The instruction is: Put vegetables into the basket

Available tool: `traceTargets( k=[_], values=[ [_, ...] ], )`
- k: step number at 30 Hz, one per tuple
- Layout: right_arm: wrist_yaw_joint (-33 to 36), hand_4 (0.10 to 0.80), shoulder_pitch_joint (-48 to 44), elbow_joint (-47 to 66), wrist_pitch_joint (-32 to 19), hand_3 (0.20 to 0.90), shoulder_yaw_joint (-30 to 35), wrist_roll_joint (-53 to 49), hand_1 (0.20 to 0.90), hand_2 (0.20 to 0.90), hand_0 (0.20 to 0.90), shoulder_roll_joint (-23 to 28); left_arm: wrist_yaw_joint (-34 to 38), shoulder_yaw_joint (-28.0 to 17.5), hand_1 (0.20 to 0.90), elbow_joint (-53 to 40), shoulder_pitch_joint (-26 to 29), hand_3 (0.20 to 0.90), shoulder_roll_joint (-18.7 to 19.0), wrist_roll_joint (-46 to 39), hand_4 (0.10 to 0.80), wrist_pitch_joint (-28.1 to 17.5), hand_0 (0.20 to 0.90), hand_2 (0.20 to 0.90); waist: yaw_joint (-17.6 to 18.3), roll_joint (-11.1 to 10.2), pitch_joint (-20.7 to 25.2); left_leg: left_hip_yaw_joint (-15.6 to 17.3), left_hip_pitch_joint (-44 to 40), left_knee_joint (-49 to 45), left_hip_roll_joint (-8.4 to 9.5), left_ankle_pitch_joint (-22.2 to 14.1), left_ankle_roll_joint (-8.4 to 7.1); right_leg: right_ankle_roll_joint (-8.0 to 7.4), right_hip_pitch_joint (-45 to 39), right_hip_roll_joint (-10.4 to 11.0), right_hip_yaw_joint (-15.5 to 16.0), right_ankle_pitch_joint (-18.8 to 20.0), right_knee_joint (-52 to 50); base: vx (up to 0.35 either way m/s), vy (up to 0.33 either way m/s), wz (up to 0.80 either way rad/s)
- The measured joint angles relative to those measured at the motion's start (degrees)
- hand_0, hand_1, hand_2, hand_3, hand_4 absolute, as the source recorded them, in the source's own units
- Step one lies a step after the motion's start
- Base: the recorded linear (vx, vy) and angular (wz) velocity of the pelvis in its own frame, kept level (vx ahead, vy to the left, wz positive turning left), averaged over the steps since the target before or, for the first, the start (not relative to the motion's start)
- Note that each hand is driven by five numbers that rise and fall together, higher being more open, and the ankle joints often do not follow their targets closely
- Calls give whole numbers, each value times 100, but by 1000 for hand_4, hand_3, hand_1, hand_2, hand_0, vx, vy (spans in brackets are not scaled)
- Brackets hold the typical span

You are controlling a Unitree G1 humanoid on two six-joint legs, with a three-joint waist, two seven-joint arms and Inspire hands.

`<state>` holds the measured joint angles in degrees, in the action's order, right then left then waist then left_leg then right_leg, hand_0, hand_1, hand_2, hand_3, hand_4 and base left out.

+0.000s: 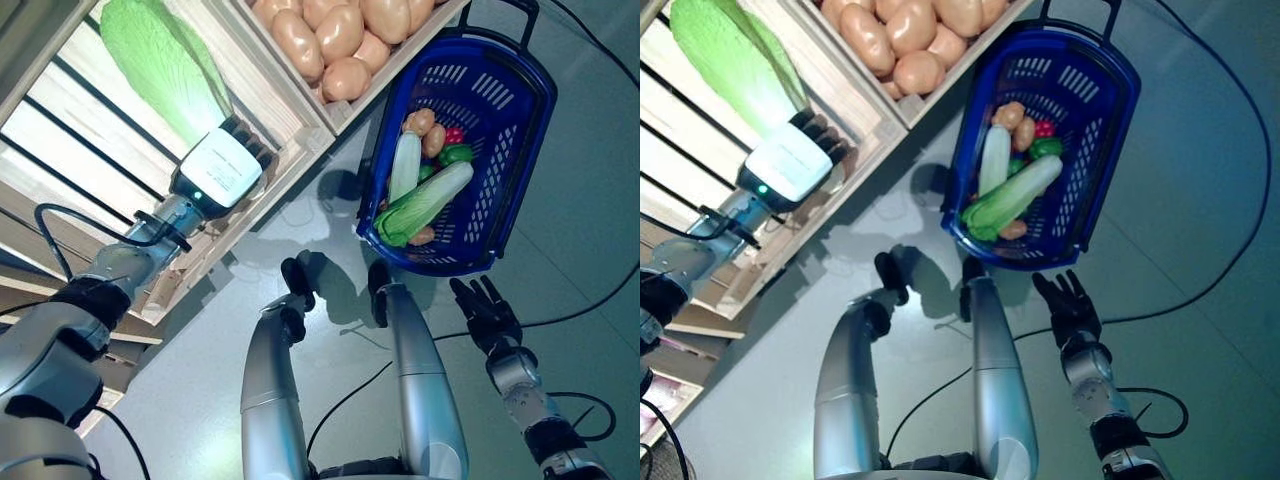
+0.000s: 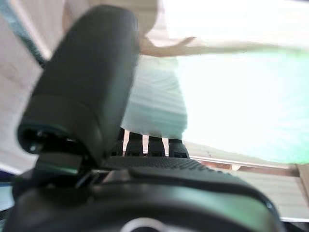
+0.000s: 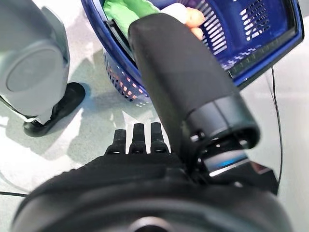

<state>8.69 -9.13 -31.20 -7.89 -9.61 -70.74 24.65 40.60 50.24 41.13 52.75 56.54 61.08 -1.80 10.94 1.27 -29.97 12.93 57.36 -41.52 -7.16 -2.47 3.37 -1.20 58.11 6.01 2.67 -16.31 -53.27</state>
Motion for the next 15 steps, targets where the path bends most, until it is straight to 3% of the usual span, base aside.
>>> traceTargets(
  k=[10,15],
  values=[
    [70,800,58,119,-4,900,4,50,900,900,900,42,-263,1,300,30,-90,300,4,228,400,60,300,300,31,-41,0,14,-196,29,5,-18,8,-19,-196,3,-19,8,22,13,0,0],
    [94,800,251,231,-4,900,13,59,900,900,900,65,-216,-106,300,-73,-582,300,23,-6,400,139,300,300,25,-67,-1,47,-834,491,28,41,-71,-60,-809,6,46,48,425,46,-35,-3]
  ],
)
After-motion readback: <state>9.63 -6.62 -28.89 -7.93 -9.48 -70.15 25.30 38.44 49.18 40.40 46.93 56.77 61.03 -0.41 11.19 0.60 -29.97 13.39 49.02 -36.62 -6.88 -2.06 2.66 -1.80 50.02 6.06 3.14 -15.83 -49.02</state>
